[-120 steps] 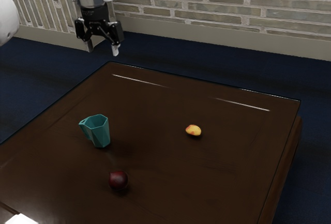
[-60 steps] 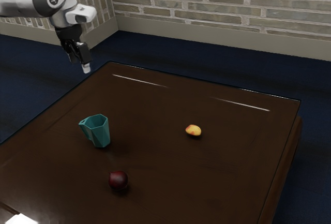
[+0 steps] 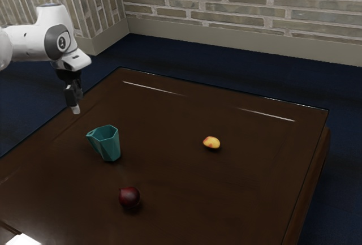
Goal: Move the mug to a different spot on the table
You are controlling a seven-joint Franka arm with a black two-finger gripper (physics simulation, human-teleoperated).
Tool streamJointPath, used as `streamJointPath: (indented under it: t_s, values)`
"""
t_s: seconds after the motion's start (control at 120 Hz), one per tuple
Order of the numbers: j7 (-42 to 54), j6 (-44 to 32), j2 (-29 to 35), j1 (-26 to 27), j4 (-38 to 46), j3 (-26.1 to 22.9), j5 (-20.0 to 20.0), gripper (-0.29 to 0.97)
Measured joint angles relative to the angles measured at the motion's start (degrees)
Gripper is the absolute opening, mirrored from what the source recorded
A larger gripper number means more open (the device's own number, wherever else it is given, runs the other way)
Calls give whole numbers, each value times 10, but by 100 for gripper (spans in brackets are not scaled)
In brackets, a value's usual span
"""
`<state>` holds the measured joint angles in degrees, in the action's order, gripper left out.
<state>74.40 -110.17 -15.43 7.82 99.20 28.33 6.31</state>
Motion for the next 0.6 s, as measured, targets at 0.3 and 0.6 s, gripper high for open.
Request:
streamJointPath:
  t_s: [0.3, 0.6]
  values:
    - [199, -51, -52, -7, 51, -8, 71, 68]
    - [330, -90, -73, -10, 79, -9, 108, 68]
